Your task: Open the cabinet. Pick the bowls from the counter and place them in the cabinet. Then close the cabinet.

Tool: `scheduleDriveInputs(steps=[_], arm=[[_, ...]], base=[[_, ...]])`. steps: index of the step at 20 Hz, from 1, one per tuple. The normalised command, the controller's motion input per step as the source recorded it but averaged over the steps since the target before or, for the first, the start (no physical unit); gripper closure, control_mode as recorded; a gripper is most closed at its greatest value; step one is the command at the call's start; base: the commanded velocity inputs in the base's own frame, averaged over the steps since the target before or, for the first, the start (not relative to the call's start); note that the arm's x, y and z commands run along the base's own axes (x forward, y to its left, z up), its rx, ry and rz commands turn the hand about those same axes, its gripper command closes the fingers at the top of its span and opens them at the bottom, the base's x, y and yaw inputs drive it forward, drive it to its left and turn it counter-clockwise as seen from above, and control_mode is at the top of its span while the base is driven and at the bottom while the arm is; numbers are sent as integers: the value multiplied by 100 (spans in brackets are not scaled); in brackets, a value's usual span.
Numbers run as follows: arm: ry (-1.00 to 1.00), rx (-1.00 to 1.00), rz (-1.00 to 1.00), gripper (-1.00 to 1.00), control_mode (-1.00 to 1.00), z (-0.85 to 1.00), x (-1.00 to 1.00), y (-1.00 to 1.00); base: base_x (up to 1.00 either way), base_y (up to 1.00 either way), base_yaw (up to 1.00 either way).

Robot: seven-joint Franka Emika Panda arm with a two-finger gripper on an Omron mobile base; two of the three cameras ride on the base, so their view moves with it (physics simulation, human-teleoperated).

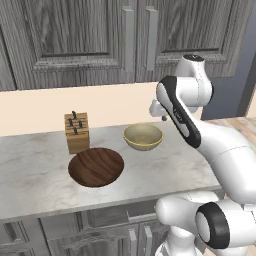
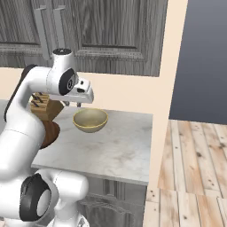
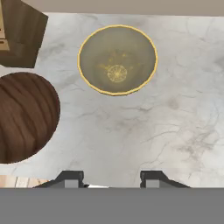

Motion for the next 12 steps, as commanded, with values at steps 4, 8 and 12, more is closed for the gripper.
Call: scheduleDriveInputs(steps=[4,8,12], arm=[[-7,0,0,-100,-100,0,-15,0],[-25,-1,0,-100,-100,11,-27,4],[-36,-5,0,-100,-100,24,-24,22]], base=[[0,0,0],[0,0,0],[0,0,0]])
